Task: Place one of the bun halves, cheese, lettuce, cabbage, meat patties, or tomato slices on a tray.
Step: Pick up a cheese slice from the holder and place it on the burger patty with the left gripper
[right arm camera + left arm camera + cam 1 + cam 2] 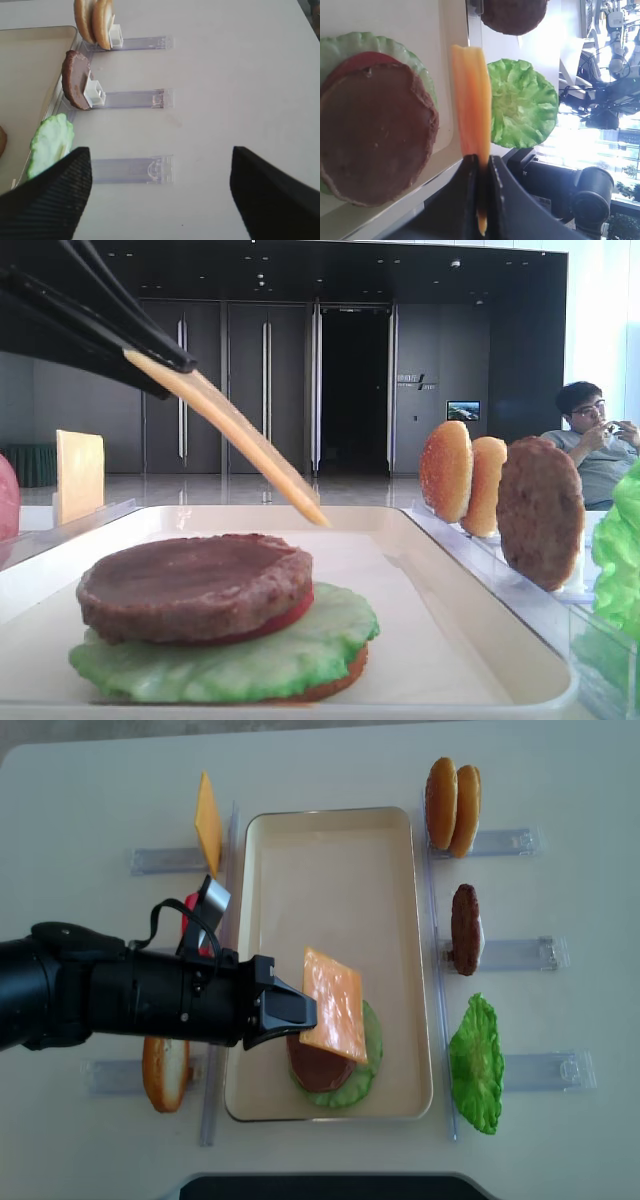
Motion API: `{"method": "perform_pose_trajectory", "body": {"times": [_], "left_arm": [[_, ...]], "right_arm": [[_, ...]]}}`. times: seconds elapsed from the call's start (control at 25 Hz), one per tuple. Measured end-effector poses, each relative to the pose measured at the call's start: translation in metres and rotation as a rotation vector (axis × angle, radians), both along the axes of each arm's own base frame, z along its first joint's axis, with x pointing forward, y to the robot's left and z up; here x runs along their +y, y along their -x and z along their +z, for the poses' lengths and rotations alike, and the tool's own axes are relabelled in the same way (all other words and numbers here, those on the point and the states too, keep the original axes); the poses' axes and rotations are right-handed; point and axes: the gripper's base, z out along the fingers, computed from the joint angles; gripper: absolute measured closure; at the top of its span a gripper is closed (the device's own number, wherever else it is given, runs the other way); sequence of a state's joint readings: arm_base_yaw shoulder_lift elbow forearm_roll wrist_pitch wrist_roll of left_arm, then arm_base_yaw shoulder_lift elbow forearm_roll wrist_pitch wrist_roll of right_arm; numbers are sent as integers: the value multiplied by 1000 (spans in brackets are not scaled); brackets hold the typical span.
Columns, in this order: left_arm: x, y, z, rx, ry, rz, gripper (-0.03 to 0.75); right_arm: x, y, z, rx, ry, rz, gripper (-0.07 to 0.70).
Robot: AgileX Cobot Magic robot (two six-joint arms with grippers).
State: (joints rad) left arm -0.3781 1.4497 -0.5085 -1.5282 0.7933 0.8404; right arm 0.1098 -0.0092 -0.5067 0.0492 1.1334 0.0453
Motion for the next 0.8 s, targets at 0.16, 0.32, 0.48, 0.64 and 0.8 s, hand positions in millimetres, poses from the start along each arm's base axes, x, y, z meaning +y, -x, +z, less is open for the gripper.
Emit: {"method": "perform_pose_trajectory", "body": {"times": [0.16, 0.32, 0.48, 0.64, 0.8], "left_arm": [[0, 0, 0, 3, 3, -4, 694], [-1, 1, -3, 20, 7, -21, 694], [-1, 2, -3, 22, 8, -36, 694], [-1, 5, -3, 28, -3, -62, 694], [-1, 6, -4, 43, -14, -67, 694]], "right_arm": [[0, 0, 0, 0, 0, 0, 90], [0, 0, 0, 0, 0, 0, 90], [0, 0, 0, 0, 0, 0, 90], [0, 0, 0, 0, 0, 0, 90], [0, 0, 0, 0, 0, 0, 90]]}}
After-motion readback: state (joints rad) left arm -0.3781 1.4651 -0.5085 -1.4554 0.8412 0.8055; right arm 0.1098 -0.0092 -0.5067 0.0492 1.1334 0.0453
